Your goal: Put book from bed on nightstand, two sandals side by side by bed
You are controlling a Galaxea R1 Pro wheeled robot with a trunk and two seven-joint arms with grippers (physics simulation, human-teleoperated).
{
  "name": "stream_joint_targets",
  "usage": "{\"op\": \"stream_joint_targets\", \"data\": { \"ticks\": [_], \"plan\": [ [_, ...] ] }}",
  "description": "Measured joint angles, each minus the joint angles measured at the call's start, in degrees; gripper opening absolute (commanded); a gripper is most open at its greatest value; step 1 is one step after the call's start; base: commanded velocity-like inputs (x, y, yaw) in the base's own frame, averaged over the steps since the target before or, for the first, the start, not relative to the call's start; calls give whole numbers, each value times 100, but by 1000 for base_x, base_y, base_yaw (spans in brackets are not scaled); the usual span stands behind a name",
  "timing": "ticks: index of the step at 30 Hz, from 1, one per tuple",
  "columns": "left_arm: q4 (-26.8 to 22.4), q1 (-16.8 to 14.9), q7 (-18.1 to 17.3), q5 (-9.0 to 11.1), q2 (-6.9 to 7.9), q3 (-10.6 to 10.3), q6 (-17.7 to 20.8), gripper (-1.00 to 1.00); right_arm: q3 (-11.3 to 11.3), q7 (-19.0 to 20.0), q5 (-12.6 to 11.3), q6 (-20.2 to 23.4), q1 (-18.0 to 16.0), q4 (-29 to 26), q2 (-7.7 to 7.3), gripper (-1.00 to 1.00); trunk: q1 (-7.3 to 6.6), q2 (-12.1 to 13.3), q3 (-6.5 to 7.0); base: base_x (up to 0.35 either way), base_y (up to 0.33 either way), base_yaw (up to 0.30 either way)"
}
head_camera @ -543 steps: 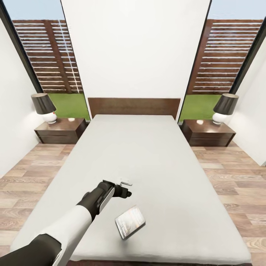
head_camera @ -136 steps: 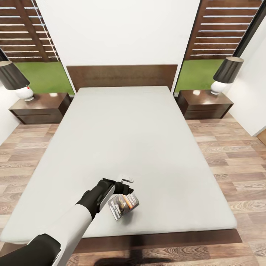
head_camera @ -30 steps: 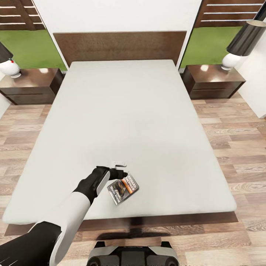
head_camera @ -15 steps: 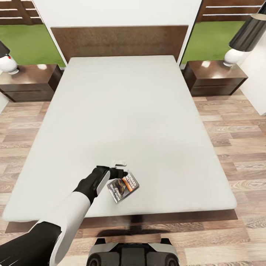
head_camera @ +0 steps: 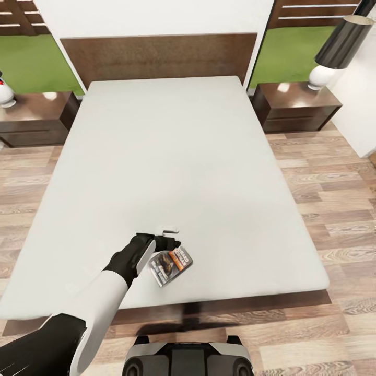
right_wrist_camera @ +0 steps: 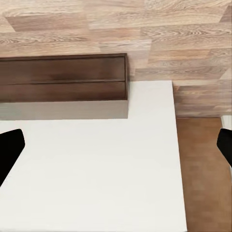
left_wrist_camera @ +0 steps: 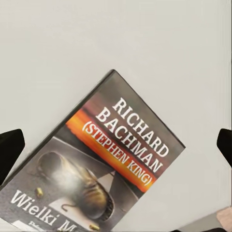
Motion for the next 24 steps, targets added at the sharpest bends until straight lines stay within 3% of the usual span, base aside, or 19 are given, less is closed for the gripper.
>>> {"op": "stream_joint_targets", "data": {
  "ticks": [10, 24],
  "plan": [
    [-20, 0, 0, 0, 1, -4, -1, 100, 0, 0, 3, -4, 0, -1, 0, 100, 0, 0, -2, 0, 0, -140],
    [-23, 1, 0, 1, 1, -5, 0, 100, 0, 4, 5, -10, 0, -1, 0, 100, 0, 0, -3, 0, 0, -22]
  ]
}}
